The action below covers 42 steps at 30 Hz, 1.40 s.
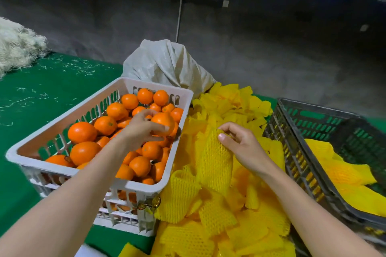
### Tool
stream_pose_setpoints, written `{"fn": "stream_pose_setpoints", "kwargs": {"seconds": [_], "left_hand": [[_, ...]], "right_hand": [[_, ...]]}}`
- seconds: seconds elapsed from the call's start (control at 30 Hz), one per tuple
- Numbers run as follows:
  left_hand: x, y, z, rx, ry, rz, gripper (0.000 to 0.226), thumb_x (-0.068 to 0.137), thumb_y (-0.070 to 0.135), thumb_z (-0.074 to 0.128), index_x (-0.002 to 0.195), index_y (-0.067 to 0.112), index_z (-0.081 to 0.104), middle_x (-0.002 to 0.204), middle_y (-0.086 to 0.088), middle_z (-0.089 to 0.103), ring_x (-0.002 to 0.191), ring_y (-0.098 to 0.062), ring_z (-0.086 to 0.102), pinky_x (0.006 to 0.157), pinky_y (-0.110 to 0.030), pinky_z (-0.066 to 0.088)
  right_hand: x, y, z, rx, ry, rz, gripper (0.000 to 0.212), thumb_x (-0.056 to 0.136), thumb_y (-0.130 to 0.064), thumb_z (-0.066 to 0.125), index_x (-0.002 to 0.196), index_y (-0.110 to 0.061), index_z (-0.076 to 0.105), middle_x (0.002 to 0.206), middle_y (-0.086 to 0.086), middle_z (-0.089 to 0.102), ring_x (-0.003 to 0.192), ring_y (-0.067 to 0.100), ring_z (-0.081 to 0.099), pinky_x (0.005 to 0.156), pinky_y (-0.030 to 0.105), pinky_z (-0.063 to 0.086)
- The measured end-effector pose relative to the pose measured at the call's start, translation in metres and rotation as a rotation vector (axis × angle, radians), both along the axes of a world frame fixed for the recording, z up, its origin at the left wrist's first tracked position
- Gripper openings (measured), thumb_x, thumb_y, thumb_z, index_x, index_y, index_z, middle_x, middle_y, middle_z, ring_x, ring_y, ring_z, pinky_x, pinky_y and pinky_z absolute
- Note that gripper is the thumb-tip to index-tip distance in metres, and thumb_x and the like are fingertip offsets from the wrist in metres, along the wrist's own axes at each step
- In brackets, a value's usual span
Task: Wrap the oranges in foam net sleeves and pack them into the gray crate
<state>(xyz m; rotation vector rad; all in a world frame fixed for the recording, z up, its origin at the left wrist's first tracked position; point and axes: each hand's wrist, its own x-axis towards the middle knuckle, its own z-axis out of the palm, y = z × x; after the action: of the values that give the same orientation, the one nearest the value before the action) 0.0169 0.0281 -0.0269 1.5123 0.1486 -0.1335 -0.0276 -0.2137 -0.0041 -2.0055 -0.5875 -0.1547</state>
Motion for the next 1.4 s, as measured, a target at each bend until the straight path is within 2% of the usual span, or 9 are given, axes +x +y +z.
{"fn": "stream_pose_setpoints", "kwargs": {"seconds": [0.2,0.47,0.57,0.67,0.87,1.03,1.13,1.27,1.4], "left_hand": [[-0.029,-0.024,0.018,-0.382,-0.184,-0.221,0.068,0.066,-0.003,0.067,0.126,0.027,0.054,0.121,-0.016,0.057,0.085,-0.025,0.066,0.064,-0.030,0.055],[-0.054,-0.099,0.021,-0.670,0.147,-0.200,0.031,0.078,0.014,0.056,0.109,0.008,0.056,0.084,-0.018,0.059,0.069,-0.028,0.061,0.061,-0.033,0.053],[-0.055,-0.121,0.011,-0.555,0.082,-0.086,0.037,0.092,0.012,0.052,0.129,0.014,0.048,0.077,-0.014,0.068,0.066,-0.025,0.067,0.058,-0.033,0.055],[-0.062,-0.134,0.000,-0.488,0.009,-0.031,0.042,0.089,0.012,0.059,0.129,0.022,0.050,0.103,-0.019,0.067,0.086,-0.030,0.068,0.070,-0.037,0.056],[-0.073,-0.144,-0.011,-0.501,0.025,-0.052,0.030,0.085,0.019,0.062,0.114,0.026,0.060,0.076,0.000,0.073,0.065,-0.012,0.070,0.052,-0.024,0.055],[-0.078,-0.142,-0.011,-0.584,0.076,-0.223,0.055,0.072,0.023,0.066,0.125,0.017,0.055,0.114,-0.012,0.064,0.098,-0.025,0.066,0.072,-0.034,0.059],[-0.080,-0.138,-0.013,-0.443,-0.013,-0.267,0.062,0.069,0.015,0.069,0.128,0.021,0.051,0.119,-0.011,0.064,0.100,-0.023,0.066,0.082,-0.033,0.054],[-0.081,-0.150,-0.017,-0.460,-0.006,-0.071,0.057,0.077,0.028,0.065,0.131,0.017,0.050,0.104,-0.007,0.066,0.090,-0.023,0.061,0.072,-0.031,0.048],[-0.078,-0.162,-0.014,-0.395,0.001,0.101,0.051,0.095,0.042,0.045,0.135,0.011,0.048,0.129,-0.024,0.053,0.121,-0.030,0.054,0.101,-0.044,0.044]], "right_hand": [[-0.012,0.015,0.004,0.083,0.058,0.162,0.024,0.094,0.001,0.048,0.087,-0.021,0.054,0.071,-0.014,0.045,0.062,-0.011,0.044,0.061,0.008,0.034],[-0.029,0.000,-0.001,0.099,0.105,0.221,0.026,0.096,0.001,0.044,0.090,-0.023,0.053,0.075,0.000,0.046,0.067,0.005,0.041,0.061,0.017,0.033],[-0.032,-0.008,-0.011,0.066,0.129,0.207,0.024,0.096,0.001,0.042,0.091,-0.020,0.053,0.079,0.011,0.042,0.073,0.019,0.036,0.064,0.030,0.030],[-0.032,-0.019,-0.019,-0.022,0.044,0.090,0.017,0.095,0.000,0.044,0.091,-0.014,0.053,0.071,0.011,0.039,0.066,0.019,0.033,0.061,0.031,0.027],[-0.035,-0.031,-0.029,-0.113,-0.164,-0.211,0.013,0.096,-0.008,0.046,0.099,-0.009,0.059,0.060,-0.006,0.043,0.053,0.002,0.042,0.055,0.024,0.027],[-0.022,-0.038,-0.021,-0.056,-0.086,-0.220,0.036,0.093,-0.035,0.033,0.099,-0.006,0.053,0.068,0.002,0.044,0.053,0.002,0.040,0.057,0.021,0.028],[-0.024,-0.036,-0.030,0.086,-0.069,-0.346,0.012,0.098,-0.025,0.042,0.092,-0.018,0.049,0.069,-0.010,0.048,0.058,-0.007,0.049,0.054,0.014,0.033],[-0.030,-0.023,-0.041,0.229,-0.074,-0.461,0.017,0.099,-0.028,0.040,0.083,-0.024,0.046,0.065,-0.006,0.050,0.058,0.000,0.052,0.056,0.032,0.037],[-0.039,-0.003,-0.051,0.165,-0.165,-0.527,0.025,0.095,-0.041,0.035,0.094,-0.019,0.046,0.073,-0.002,0.054,0.069,0.022,0.051,0.058,0.035,0.029]]}}
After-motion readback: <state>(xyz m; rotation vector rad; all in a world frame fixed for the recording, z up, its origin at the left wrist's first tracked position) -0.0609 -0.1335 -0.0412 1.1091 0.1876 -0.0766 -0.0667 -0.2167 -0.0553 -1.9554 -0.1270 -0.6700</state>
